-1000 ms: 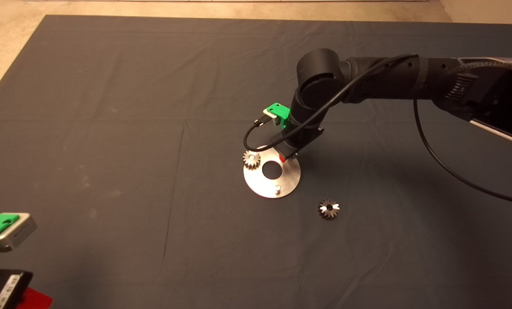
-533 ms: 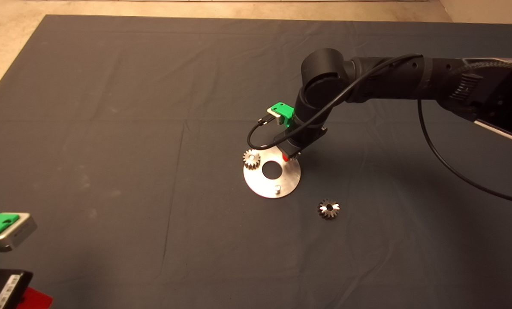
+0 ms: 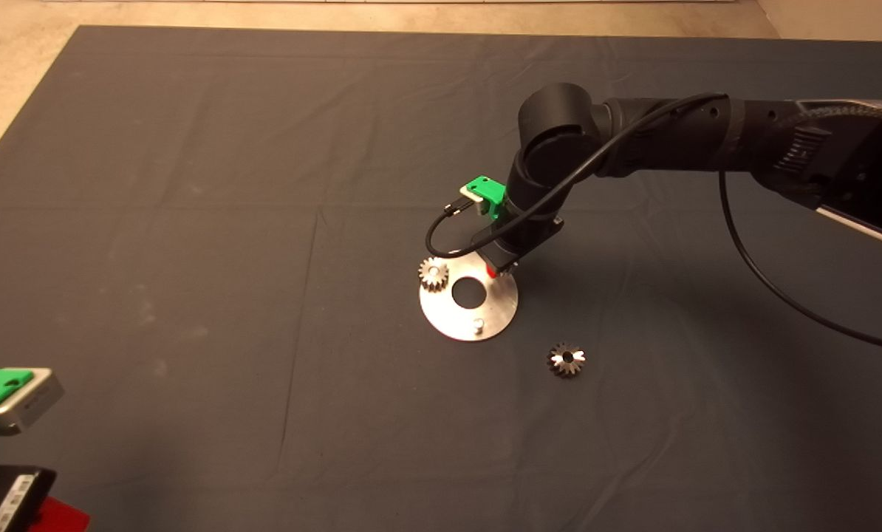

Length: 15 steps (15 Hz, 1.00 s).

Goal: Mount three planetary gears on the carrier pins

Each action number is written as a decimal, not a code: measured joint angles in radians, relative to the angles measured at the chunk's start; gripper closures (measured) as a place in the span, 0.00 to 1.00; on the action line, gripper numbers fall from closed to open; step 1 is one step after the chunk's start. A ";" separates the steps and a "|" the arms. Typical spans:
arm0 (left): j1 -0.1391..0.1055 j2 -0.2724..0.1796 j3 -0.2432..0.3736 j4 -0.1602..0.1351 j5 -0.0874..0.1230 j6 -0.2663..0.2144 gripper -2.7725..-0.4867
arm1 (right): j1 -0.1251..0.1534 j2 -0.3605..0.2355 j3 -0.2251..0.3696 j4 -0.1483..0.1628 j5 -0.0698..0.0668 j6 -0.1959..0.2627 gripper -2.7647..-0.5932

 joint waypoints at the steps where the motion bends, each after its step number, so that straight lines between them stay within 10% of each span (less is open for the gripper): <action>1: 0.000 0.000 0.000 0.000 0.000 0.000 0.57 | 0.000 0.000 0.000 0.000 0.000 0.000 0.75; 11: 0.000 0.000 0.000 -0.004 0.000 0.000 0.57 | 0.000 -0.001 0.008 0.000 -0.004 0.000 0.61; 15: 0.000 0.000 0.000 -0.007 0.000 0.000 0.57 | 0.038 -0.041 0.106 0.006 -0.004 0.000 0.60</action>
